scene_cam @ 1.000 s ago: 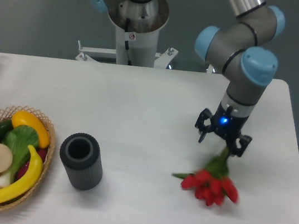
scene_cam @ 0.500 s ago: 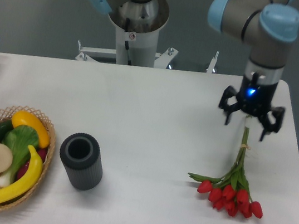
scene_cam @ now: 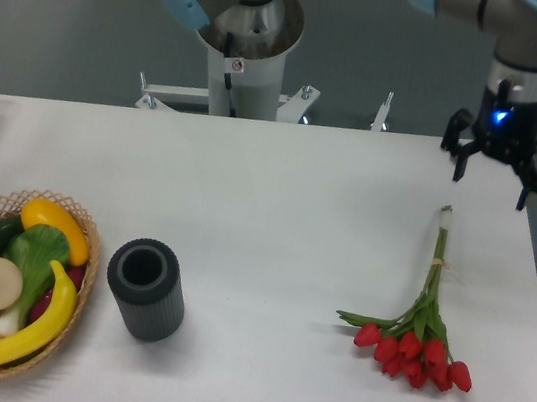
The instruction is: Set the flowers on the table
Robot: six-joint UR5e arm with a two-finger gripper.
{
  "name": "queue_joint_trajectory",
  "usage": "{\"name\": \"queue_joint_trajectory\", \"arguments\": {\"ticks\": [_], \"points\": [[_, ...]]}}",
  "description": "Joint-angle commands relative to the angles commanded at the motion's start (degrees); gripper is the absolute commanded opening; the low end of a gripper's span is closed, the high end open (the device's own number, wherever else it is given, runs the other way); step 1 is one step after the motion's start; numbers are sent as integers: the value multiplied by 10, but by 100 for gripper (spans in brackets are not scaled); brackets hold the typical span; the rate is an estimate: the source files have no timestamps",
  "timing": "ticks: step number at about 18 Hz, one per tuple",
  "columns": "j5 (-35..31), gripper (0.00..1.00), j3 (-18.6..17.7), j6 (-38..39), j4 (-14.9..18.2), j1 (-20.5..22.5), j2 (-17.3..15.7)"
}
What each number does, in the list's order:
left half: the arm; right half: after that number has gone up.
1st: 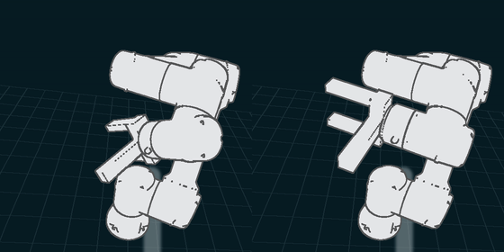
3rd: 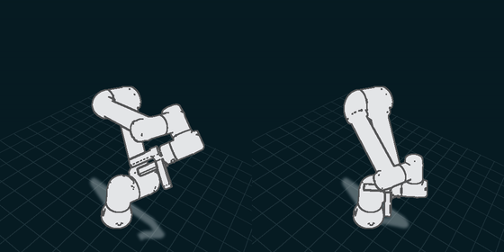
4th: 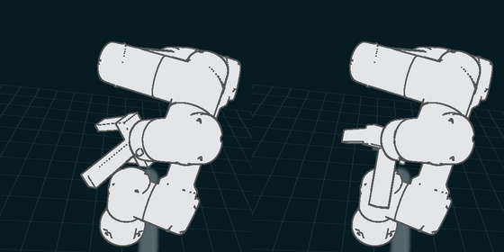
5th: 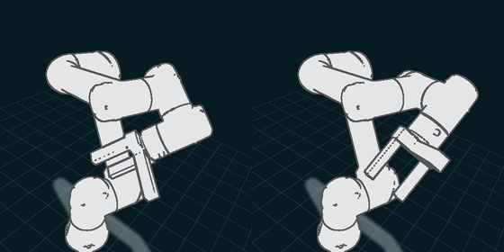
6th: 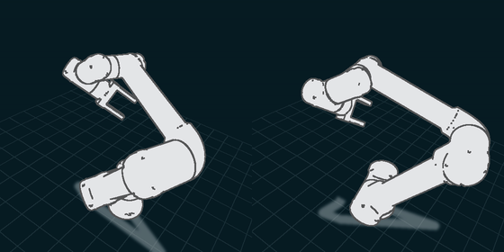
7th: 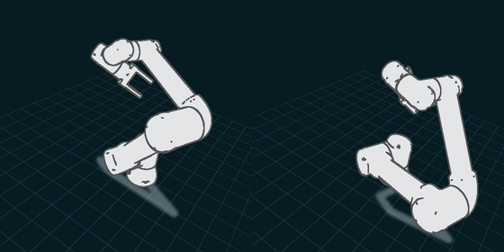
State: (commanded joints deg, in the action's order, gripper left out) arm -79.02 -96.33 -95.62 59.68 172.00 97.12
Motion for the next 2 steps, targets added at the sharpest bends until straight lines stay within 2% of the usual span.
{"name": "queue_joint_trajectory", "arguments": {"ticks": [2], "points": [[6, 100, -1, 0, -1, 2, 0]]}}
